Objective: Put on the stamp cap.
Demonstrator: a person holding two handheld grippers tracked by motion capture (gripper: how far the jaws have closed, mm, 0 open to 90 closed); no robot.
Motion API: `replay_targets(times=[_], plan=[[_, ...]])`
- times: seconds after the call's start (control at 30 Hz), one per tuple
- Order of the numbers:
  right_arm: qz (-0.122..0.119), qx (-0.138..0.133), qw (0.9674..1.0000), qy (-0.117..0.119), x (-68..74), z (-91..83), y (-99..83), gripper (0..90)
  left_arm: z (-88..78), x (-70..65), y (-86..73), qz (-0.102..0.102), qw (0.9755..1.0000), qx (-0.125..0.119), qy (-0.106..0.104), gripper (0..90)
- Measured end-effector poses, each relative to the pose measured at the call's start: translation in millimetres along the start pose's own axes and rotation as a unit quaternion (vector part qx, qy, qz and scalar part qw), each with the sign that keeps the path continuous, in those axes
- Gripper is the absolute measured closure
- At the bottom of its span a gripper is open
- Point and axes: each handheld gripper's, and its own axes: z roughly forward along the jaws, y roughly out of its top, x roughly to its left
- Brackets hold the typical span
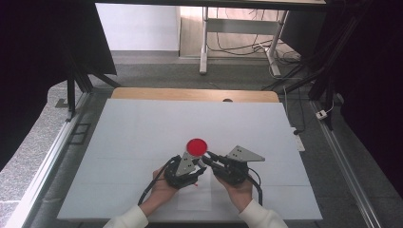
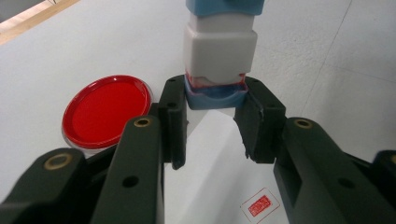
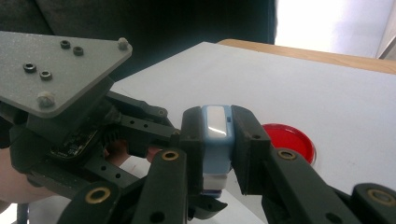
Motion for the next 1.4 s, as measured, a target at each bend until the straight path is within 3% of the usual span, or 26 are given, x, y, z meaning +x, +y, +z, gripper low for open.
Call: replay_targets(times=[0.77, 1.4], plan=[[0.008, 0.003, 0.9999, -0.01, 4.2, 2.5, -1.8, 74.5, -0.6, -0.8, -0.3, 0.0, 1.0, -0.002, 0.003, 63.9], [0.004, 0.009, 0.9999, -0.008, 4.7, 3.1, -1.8, 74.8, -2.0, -3.8, 0.4, 0.016, 0.9996, 0.0, 0.023, 64.7]])
